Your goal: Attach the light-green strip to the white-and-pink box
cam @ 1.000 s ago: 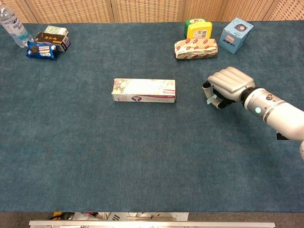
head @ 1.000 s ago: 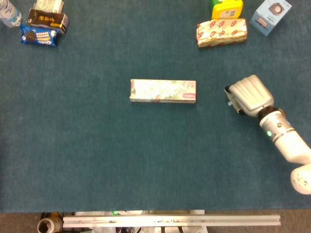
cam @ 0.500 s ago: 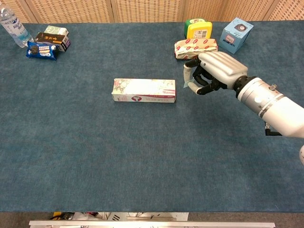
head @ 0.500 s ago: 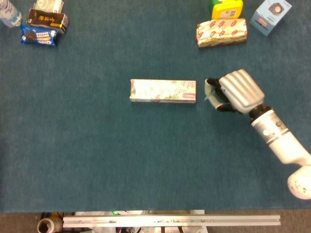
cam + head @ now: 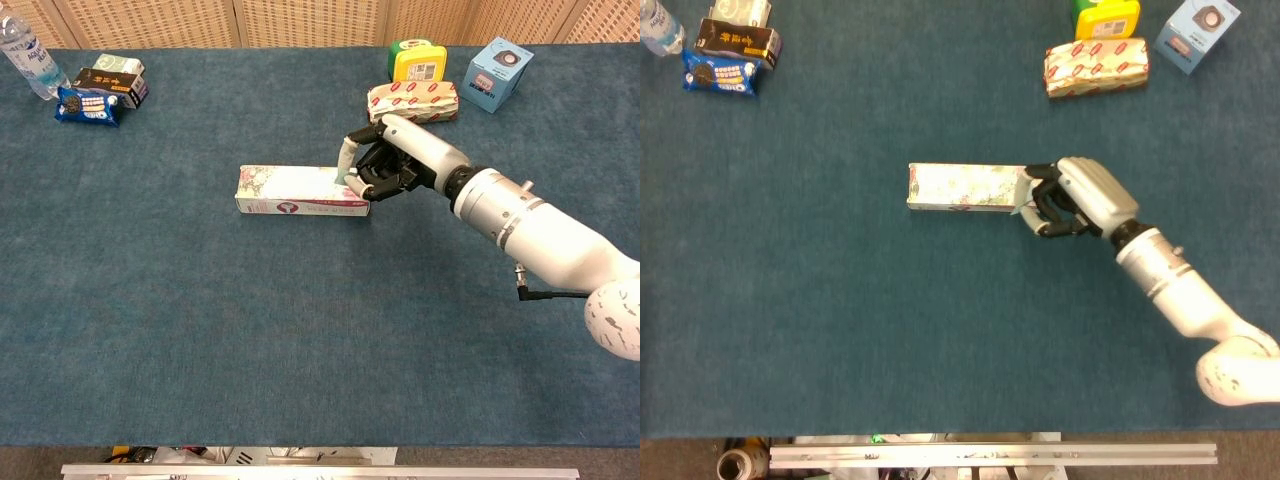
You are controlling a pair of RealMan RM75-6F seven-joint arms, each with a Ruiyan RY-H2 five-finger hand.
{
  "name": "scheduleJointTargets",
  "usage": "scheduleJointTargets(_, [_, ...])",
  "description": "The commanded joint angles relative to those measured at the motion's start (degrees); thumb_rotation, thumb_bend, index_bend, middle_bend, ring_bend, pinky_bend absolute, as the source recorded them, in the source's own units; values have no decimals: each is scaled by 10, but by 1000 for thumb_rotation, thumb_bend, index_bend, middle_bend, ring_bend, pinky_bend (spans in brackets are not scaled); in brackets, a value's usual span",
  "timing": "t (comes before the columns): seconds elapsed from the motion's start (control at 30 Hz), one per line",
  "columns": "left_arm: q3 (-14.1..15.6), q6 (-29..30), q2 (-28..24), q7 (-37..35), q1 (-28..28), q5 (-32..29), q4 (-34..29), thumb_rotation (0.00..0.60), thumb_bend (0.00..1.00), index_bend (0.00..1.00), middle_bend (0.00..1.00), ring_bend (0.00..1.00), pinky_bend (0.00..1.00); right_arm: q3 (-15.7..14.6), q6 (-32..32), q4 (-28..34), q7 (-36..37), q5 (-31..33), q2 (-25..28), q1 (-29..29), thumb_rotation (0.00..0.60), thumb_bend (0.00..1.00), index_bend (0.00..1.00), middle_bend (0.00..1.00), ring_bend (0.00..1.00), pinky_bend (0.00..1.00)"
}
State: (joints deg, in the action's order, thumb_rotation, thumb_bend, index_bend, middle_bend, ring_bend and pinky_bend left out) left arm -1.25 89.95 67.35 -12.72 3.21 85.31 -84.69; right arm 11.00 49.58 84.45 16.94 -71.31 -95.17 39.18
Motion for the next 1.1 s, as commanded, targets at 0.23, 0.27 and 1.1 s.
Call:
scheduleJointTargets(0.23, [-1,-3,1,-5,-1,-3,5,600,292,74,313,333,311,51,-72,-6,49,92,-24,28,600,416,636,881,992,1000])
scheduleJointTargets(0.27, [-1,-4,1,-6,-1,-3,5,600,292,74,313,333,311,58,-78,-10,50,104,-26,32,600,416,636,881,991,1000])
scheduleJointTargets(1.1, [-1,-4,5,-9,-1,-3,11,600,291,74,312,333,311,95,-130,-31,-129,501,-35,212,600,469,636,862,987,1000])
